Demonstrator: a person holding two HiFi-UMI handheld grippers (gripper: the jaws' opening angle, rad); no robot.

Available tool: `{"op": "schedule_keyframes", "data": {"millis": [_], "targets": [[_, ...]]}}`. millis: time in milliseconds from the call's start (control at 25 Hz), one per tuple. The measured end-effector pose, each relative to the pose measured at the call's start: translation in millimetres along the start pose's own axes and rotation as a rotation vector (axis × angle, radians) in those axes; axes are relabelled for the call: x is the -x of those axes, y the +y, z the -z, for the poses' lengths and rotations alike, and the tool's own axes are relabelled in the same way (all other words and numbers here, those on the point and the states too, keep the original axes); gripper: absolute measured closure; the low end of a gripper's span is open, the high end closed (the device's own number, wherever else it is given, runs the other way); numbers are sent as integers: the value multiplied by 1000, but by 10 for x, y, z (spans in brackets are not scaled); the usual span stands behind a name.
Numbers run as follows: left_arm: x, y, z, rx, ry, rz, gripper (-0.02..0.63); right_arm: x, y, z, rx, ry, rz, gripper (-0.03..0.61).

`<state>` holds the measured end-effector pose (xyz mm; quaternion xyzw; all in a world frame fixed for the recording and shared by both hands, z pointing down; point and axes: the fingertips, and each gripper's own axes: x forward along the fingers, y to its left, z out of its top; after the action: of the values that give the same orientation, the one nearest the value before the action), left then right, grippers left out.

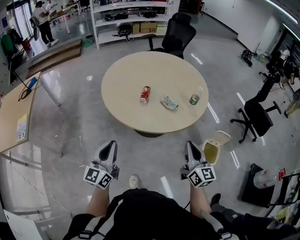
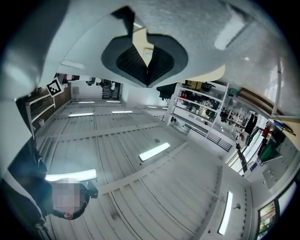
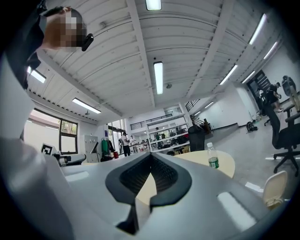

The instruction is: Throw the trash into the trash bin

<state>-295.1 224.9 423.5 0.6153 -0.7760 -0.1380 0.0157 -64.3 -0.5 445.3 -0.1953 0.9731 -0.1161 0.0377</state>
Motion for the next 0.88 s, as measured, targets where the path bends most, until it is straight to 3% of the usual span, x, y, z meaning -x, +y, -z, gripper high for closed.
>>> {"op": "schedule_keyframes", "data": {"millis": [560, 880], "targets": [[-825, 797, -56, -2, 5, 122, 613, -968, 57, -126, 45, -19, 92, 574], [-1300, 889, 115, 8, 35, 128, 612, -1190, -414, -82, 49, -2, 140, 574]]}}
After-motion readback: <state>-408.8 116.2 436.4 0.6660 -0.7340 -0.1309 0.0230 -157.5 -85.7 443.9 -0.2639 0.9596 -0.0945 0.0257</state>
